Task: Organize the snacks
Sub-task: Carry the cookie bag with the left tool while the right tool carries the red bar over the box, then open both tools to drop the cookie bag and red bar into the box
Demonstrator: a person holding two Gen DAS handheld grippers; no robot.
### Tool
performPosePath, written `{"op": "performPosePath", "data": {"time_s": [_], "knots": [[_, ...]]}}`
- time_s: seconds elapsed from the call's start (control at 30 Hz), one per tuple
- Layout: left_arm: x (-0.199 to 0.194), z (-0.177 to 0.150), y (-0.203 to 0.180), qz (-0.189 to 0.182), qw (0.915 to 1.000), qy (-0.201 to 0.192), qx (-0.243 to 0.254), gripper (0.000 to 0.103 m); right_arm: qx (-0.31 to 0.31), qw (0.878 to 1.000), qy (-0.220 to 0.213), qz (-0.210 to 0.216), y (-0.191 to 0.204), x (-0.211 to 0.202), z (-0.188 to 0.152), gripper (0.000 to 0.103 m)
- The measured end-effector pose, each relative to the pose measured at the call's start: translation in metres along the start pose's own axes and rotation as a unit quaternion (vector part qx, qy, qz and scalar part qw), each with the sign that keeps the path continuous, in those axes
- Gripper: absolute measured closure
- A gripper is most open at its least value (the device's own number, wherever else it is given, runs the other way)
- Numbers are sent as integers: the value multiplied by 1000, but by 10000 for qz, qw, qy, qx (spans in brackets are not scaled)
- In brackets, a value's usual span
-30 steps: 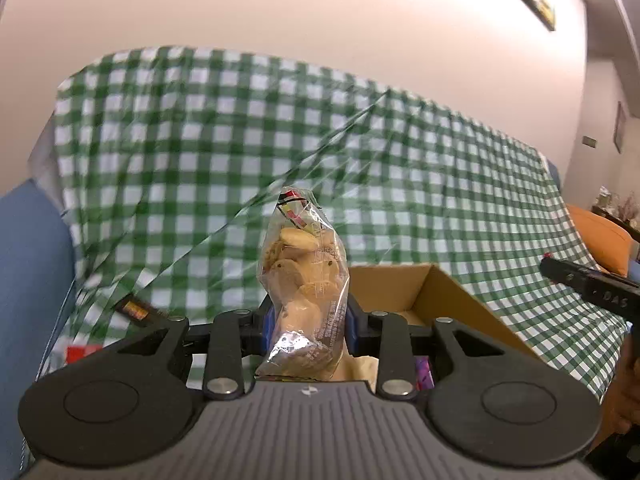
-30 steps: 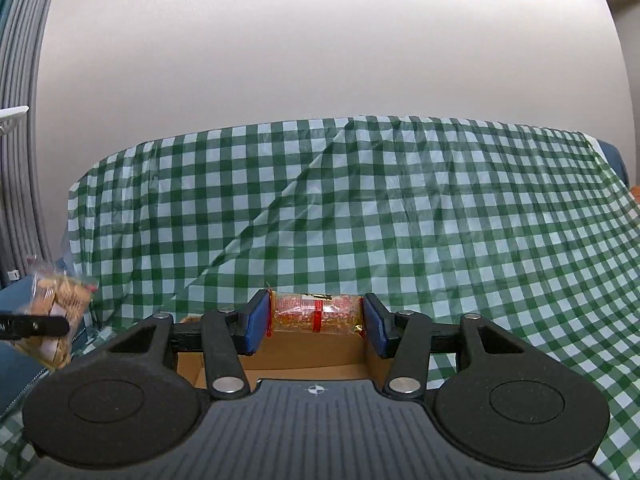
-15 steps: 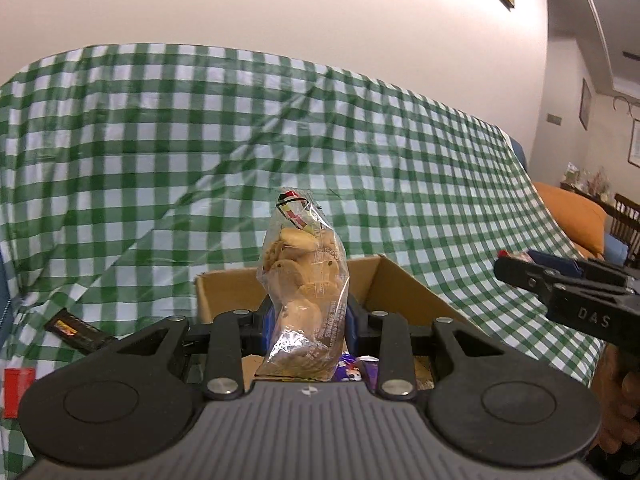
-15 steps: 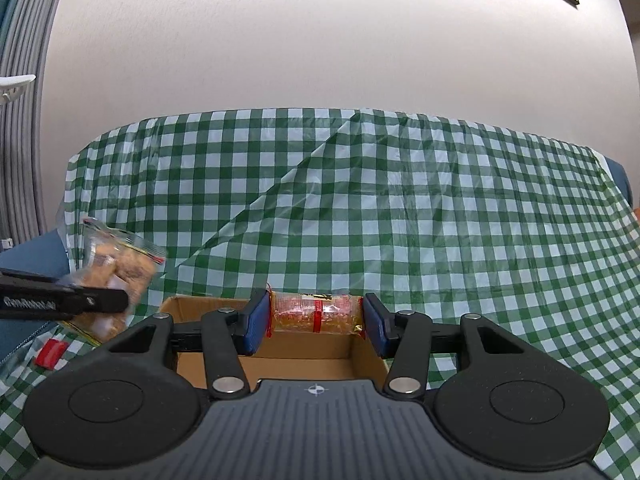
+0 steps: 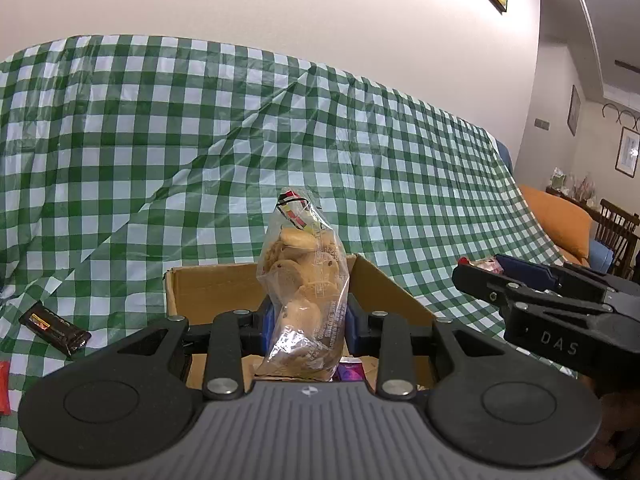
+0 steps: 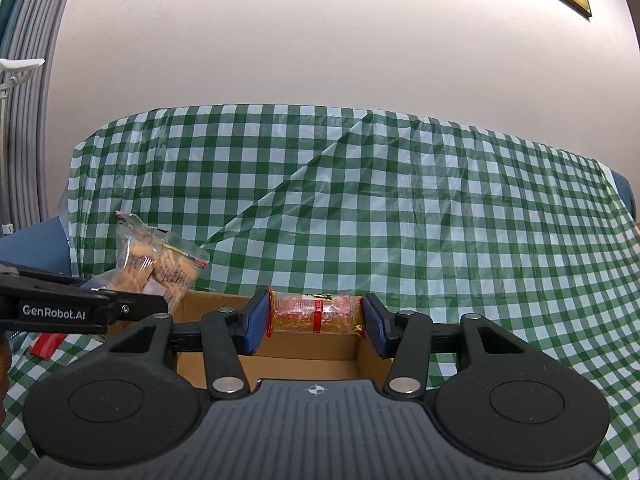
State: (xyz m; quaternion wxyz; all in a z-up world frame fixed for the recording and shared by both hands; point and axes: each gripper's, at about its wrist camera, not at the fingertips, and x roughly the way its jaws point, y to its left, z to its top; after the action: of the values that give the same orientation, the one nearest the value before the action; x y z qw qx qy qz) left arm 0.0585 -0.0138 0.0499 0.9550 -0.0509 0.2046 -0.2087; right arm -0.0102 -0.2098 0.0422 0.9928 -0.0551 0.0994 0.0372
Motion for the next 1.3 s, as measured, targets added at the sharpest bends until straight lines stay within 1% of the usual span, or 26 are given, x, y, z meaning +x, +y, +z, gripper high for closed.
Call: {"op": "performPosePath", "data": {"time_s": [0.37, 0.73, 0.83, 0.9, 0.93, 0.97, 1.0, 1.03, 1.1, 1.17, 1.3], "knots": [[0, 3, -1, -34, 9998, -55, -174, 67, -153, 9999, -31, 54, -6, 1, 0, 51], [1, 5, 0, -55, 9994, -83, -329, 67, -412, 9990, -152, 76, 0, 1, 0, 51], [3, 5, 3, -93, 9990, -22, -435, 66, -464, 9988, -179, 37, 3, 1, 1, 51], [11, 3, 5, -212, 9982, 223, -506, 61, -524, 9984, -161, -103, 6, 3, 0, 48], [15, 2, 5, -235, 9977, 352, -537, 55, -569, 9980, -143, -236, 7, 5, -1, 39], [16, 0, 5, -139, 9978, 399, -503, 51, -608, 9975, -67, -364, 9, 9, -2, 23], [16, 0, 5, -50, 9983, 382, -434, 50, -601, 9972, 36, -448, 9, 14, -3, 19], [14, -1, 5, 20, 9989, 349, -322, 48, -535, 9975, 102, -459, 8, 16, -3, 19], [11, -1, 8, 67, 9991, 324, -268, 43, -398, 9982, 163, -425, 7, 19, -2, 19], [6, -3, 15, 92, 9991, 257, -336, 43, -356, 9982, 222, -428, 9, 21, -1, 19], [-9, -7, 28, 159, 9989, -56, -439, 44, -300, 9986, 253, -358, 19, 22, 1, 18]]}}
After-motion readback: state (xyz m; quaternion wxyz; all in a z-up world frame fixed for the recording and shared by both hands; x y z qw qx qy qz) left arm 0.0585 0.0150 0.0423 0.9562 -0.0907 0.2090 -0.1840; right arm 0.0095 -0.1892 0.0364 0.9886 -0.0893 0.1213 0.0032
